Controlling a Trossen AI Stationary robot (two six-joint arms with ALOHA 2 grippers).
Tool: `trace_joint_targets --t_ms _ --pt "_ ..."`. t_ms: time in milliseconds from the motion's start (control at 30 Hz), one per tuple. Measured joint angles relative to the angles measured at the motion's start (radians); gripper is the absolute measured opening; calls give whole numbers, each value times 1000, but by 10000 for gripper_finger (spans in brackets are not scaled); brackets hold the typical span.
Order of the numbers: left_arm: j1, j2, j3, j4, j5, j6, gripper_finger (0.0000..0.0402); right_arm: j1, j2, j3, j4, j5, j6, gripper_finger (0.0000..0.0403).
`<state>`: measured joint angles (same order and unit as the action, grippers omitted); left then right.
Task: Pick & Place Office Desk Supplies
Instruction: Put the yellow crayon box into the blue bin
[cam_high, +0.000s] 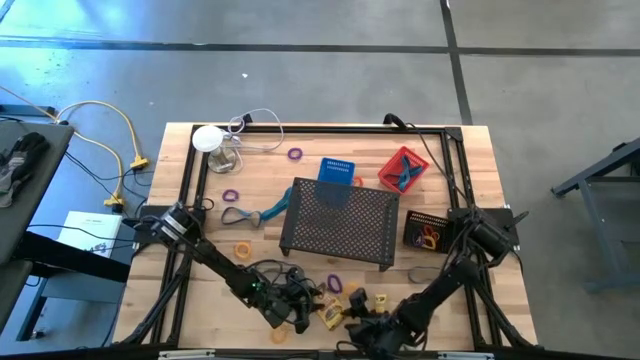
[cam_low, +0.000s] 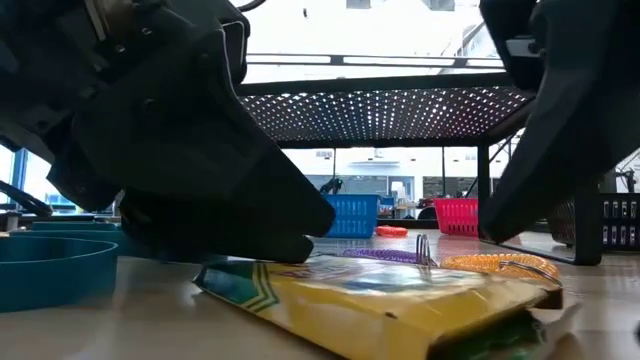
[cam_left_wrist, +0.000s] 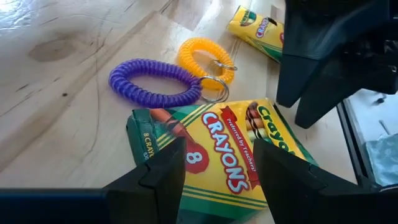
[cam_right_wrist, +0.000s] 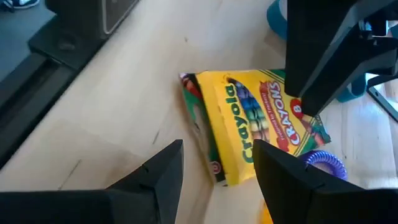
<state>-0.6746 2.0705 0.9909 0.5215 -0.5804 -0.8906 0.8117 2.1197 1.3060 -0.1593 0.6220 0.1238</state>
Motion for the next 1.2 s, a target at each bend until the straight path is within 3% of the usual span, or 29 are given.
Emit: trace_joint_targets --t_ms 300,467,1033,1200 --pt "0 1 0 4 18 0 184 -10 20 2 25 -46 -68 181" --pt "0 2 0 6 19 0 184 -13 42 5 46 -3 -92 181" --pt "1 3 2 11 49 -49 184 -95 44 5 1 -58 -63 180" --pt "1 3 2 15 53 -49 184 -105 45 4 -3 -84 -65 156"
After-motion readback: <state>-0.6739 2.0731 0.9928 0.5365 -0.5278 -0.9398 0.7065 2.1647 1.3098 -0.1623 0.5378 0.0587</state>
